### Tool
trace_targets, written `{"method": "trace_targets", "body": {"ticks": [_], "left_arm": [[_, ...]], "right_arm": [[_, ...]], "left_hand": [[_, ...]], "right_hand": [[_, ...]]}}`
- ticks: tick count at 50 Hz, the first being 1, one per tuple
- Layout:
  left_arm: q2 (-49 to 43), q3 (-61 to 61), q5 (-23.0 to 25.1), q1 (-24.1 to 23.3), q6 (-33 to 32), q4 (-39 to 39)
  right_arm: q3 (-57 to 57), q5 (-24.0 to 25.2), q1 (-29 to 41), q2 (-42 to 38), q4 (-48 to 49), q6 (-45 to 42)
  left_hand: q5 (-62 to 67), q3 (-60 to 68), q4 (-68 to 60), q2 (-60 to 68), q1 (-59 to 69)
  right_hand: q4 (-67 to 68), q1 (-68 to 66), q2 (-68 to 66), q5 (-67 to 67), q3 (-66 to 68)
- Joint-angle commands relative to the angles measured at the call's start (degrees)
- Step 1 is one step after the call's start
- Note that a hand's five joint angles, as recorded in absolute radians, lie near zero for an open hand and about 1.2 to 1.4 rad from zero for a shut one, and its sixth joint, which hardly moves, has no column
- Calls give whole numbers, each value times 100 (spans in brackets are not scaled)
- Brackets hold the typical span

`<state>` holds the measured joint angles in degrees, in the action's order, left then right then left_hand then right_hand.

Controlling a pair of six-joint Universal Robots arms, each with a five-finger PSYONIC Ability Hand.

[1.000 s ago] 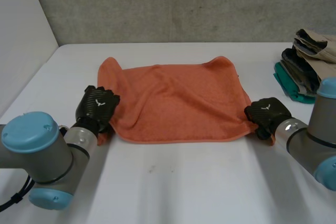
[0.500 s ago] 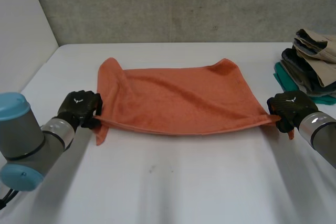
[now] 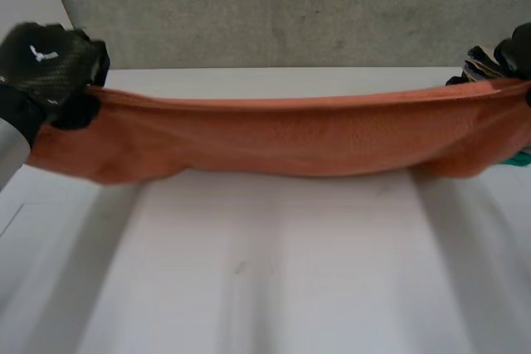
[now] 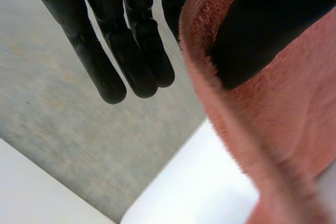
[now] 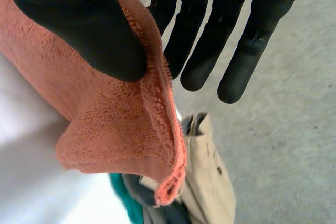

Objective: Fold the laundry.

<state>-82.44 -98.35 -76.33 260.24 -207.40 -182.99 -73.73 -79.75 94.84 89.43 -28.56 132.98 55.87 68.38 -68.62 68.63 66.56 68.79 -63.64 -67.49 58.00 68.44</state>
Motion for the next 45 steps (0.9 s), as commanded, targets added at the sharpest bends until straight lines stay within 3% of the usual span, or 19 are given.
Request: {"method": "trace_targets", "body": {"ticks": [1, 7, 14, 17, 21, 23, 30, 36, 40, 45], "left_arm": [[-1668, 219, -31, -79, -1171, 0], [-3284, 1270, -171, -289, -1382, -61], [-3885, 2846, -444, -580, -1347, -780], [-3859, 3286, -444, -624, -1303, -1886], [-3387, 3296, -540, -755, -1163, -3976], [-3157, 3139, -558, -799, -1075, -4436], [-2585, 1893, -549, -800, -803, -4438], [-2549, 845, -523, -598, -793, -4447], [-2663, 141, -506, -466, -793, -4465], [-3471, -316, -497, -325, -767, -4473]], "right_arm": [[131, -673, 315, -1145, -62, -545], [701, -1192, 623, -2446, 614, -431], [1484, -1456, 756, -2922, 2651, -106], [1695, -1456, 756, -2800, 3870, 105], [1582, -1421, 773, -2317, 5349, 334], [1363, -1412, 791, -2115, 5895, 404], [738, -1175, 861, -1938, 5933, 501], [26, -1034, 808, -1911, 5380, 826], [-607, -744, 738, -1955, 4834, 1020], [-1345, -419, 501, -2253, 4526, 1195]], "left_hand": [[1413, 1162, -1138, 1137, 1344], [1413, 1162, -1138, 1137, 1344], [1413, 1162, -1138, 1137, 1344], [1413, 1162, -1138, 1137, 1344], [1413, 1162, -1138, 1137, 1344], [1413, 1162, -1138, 1137, 1344], [1413, 1162, -1138, 1137, 1344], [1413, 1162, -1138, 1137, 1344], [1413, 1162, -1138, 1137, 1344], [1413, 1162, -1138, 1137, 1344]], "right_hand": [[1121, -1636, -1251, 1200, 1156], [1121, -1636, -1251, 1200, 1156], [1121, -1636, -1251, 1200, 1156], [1121, -1636, -1251, 1200, 1156], [1121, -1636, -1251, 1200, 1156], [1121, -1636, -1251, 1200, 1156], [1121, -1636, -1251, 1200, 1156], [1121, -1636, -1251, 1200, 1156], [1121, -1636, -1251, 1200, 1156], [1121, -1636, -1251, 1200, 1156]]}}
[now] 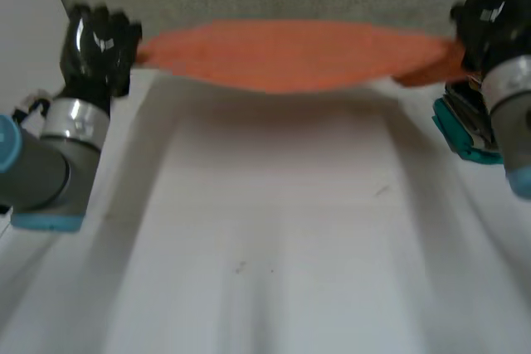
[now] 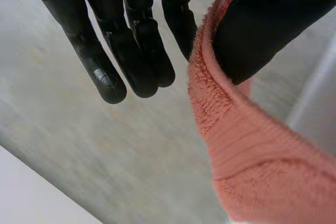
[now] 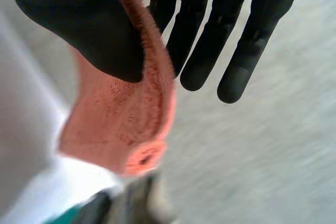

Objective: Fold the laundry.

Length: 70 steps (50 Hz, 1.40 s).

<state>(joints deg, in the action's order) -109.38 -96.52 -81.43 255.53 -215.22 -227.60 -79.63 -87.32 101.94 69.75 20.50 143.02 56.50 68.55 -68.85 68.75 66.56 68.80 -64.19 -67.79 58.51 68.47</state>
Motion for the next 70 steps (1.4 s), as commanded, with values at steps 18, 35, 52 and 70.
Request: {"method": "trace_targets", "body": {"ticks": [18, 35, 52, 70], "left_arm": [[-1463, -323, 408, 1007, -20, 927], [-50, -894, 795, 1183, -55, 2815], [2123, -1827, 813, 1605, -2411, 6931], [-812, 941, 541, 454, -645, 3987]], "right_arm": [[-1275, 426, -473, -726, -406, 279], [-1336, 453, -464, -270, -1811, -107], [-2286, 224, -1176, 1199, -4828, -2657], [-678, 163, -816, -892, -1717, -1673]], "left_hand": [[-1827, -2033, 2063, -2053, -1833], [1350, 1145, -1115, 1125, 1344], [1350, 1145, -1115, 1125, 1344], [1350, 1145, -1115, 1125, 1344]], "right_hand": [[1120, -1581, -1221, 1149, 1153], [1120, -1581, -1221, 1149, 1153], [1120, -1581, -1221, 1149, 1153], [1120, -1581, -1221, 1149, 1153]]}}
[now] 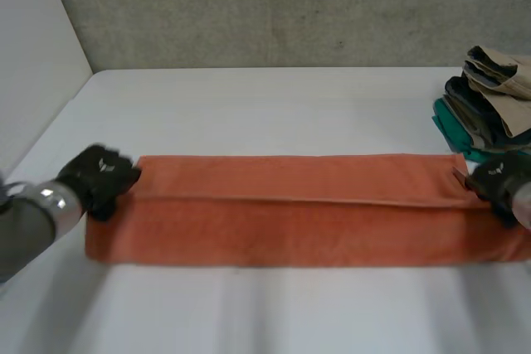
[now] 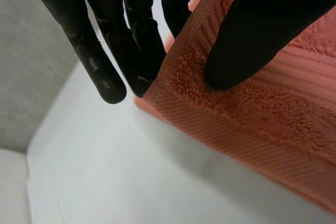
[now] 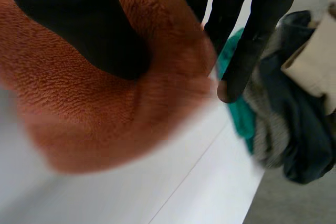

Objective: Fold the laundry.

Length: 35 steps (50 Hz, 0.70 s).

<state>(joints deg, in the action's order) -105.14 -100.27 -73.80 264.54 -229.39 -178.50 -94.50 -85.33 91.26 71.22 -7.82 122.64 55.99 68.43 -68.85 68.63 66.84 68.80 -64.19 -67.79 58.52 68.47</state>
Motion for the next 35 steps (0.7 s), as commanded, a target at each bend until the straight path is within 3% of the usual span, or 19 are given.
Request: {"method": "trace_targets", "body": {"ticks": [1, 7, 12, 14, 16, 18, 27, 35], "left_arm": [[-1385, 1474, -327, -508, 817, -993], [-2387, 2660, -1582, -815, 844, -1555], [-2749, 3040, -1752, -1000, 870, -1968], [-2810, 3049, -1761, -1070, 870, -2196], [-2828, 3014, -1770, -1176, 844, -2303], [-2820, 2970, -1813, -1386, 843, -2391], [-2548, 2329, -1822, -1563, 887, -2417], [-1669, 1222, -1787, -1423, 1001, -2435]], "right_arm": [[1037, -63, 287, -1249, 1308, 400], [1803, -46, 427, -1883, 1758, 410], [2427, -107, 533, -2489, 2074, 401], [2516, -159, 559, -2578, 2136, 418], [2577, -299, 594, -2630, 2215, 462], [2569, -397, 656, -2613, 2250, 532], [1717, -397, 709, -1815, 1952, 1323], [347, 611, 78, -1015, 1205, 1666]], "left_hand": [[1401, 1157, -1115, 1137, 1316], [1401, 1157, -1115, 1137, 1316], [1401, 1157, -1115, 1137, 1316], [1401, 1157, -1115, 1137, 1316], [-2176, -2421, 2463, -2441, -2262], [-5599, -5843, 5885, -5863, -5684], [-5599, -5843, 5885, -5863, -5684], [-5599, -5843, 5885, -5863, -5684]], "right_hand": [[1120, -1581, -1221, 1148, 1153], [1120, -1581, -1221, 1148, 1153], [1120, -1581, -1221, 1148, 1153], [-1298, 838, 1197, -1270, -1266], [-4574, 4114, 4473, -4546, -4542], [-5414, 4953, 5313, -5386, -5381], [-5284, 4823, 5182, -5256, -5251], [-4207, 3746, 4106, -4179, -4174]]}}
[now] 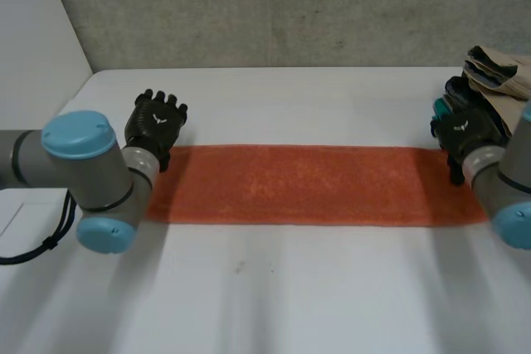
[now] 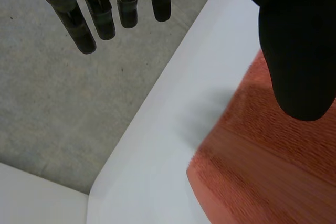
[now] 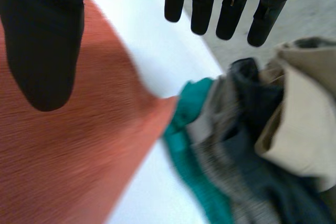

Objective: Fold the laundry.

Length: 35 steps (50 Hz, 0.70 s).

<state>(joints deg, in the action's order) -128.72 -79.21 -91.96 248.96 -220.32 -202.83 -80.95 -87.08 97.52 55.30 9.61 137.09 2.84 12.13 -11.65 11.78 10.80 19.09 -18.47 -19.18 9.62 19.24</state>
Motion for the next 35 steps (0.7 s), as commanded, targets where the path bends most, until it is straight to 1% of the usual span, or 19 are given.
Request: {"method": "trace_targets", "body": {"ticks": [1, 2, 4, 8, 10, 11, 13, 14, 17, 18, 19, 22, 23, 26, 27, 29, 32, 33, 35], "left_arm": [[856, -1094, 37, 179, 164, -10], [944, -1183, 46, 206, 209, -11], [1120, -1403, 55, 232, 384, -19], [1253, -1588, 64, 223, 770, -19], [1262, -1597, 64, 215, 868, -19], [1262, -1597, 64, 215, 929, -19], [1270, -1597, 64, 215, 956, -19], [1270, -1597, 64, 215, 956, -19], [1349, -1606, 64, 223, 965, -19], [1376, -1606, 64, 223, 974, -19], [1437, -1623, 55, 232, 974, -19], [1595, -1711, 64, 232, 974, -19], [1622, -1729, 64, 241, 974, -19], [1771, -1808, 64, 241, 982, -11], [1806, -1834, 64, 241, 991, -11], [1868, -1887, 64, 241, 991, -19], [1912, -1896, 55, 241, 1009, -19], [1921, -1896, 55, 241, 1009, -11], [1964, -1905, 55, 241, 1009, -11]], "right_arm": [[-1098, 902, -628, 639, -565, 230], [-1255, 1086, -768, 736, -582, 230], [-1405, 1228, -944, 754, -565, 213], [-1441, 1281, -1200, 719, -539, 178], [-1389, 1290, -1270, 579, -442, 177], [-1363, 1290, -1288, 509, -381, 177], [-1319, 1290, -1323, 385, -223, 151], [-1284, 1177, -1402, 376, -135, 116], [-1318, 939, -1586, 402, 6, 37], [-1318, 738, -1700, 420, -11, -50], [-1327, 667, -1753, 446, 15, -103], [-1310, 429, -2087, 666, -46, -498], [-1310, 359, -2384, 771, 14, -856], [-1257, 323, -2903, 903, 24, -1656], [-1231, 314, -2984, 912, 33, -1799], [-1213, 314, -2958, 939, 33, -2019], [-1134, 349, -2249, 1175, 120, -1784], [-1090, 349, -1837, 1333, 242, -1487], [-1081, 367, -1388, 1491, 436, -1126]], "left_hand": [[-284, -213, 165, -178, -80], [-284, -213, 165, -178, -80], [-280, -208, 160, -174, -76], [-263, -191, 143, -157, -59], [-263, -191, 143, -157, -59], [-263, -191, 143, -157, -59], [-246, -175, 126, -140, -42], [-246, -174, 126, -140, -42], [-246, -174, 126, -140, -42], [-246, -174, 126, -140, -42], [-263, -191, 143, -157, -59], [-263, -191, 143, -157, -59], [-263, -191, 143, -157, -59], [-263, -191, 143, -157, -59], [-263, -191, 143, -157, -59], [-263, -191, 143, -157, -59], [-263, -191, 143, -157, -59], [-263, -191, 143, -157, -59], [-263, -191, 143, -157, -59]], "right_hand": [[781, -844, -772, 728, 766], [782, -844, -772, 728, 766], [782, -844, -772, 728, 766], [798, -861, -789, 745, 783], [1049, -1111, -1040, 996, 1034], [1467, -1529, -1458, 1414, 1452], [5272, -5334, -5263, 5218, 5257], [6083, -6145, -6074, 6030, 6068], [6091, -6153, -6082, 6038, 6076], [6091, -6153, -6082, 6038, 6076], [6091, -6153, -6082, 6038, 6076], [6091, -6153, -6082, 6038, 6076], [6091, -6153, -6082, 6038, 6076], [6091, -6153, -6082, 6038, 6076], [6091, -6153, -6082, 6038, 6076], [6091, -6153, -6082, 6038, 6076], [6091, -6153, -6082, 6038, 6076], [6091, -6153, -6082, 6038, 6076], [6091, -6153, -6082, 6038, 6076]]}}
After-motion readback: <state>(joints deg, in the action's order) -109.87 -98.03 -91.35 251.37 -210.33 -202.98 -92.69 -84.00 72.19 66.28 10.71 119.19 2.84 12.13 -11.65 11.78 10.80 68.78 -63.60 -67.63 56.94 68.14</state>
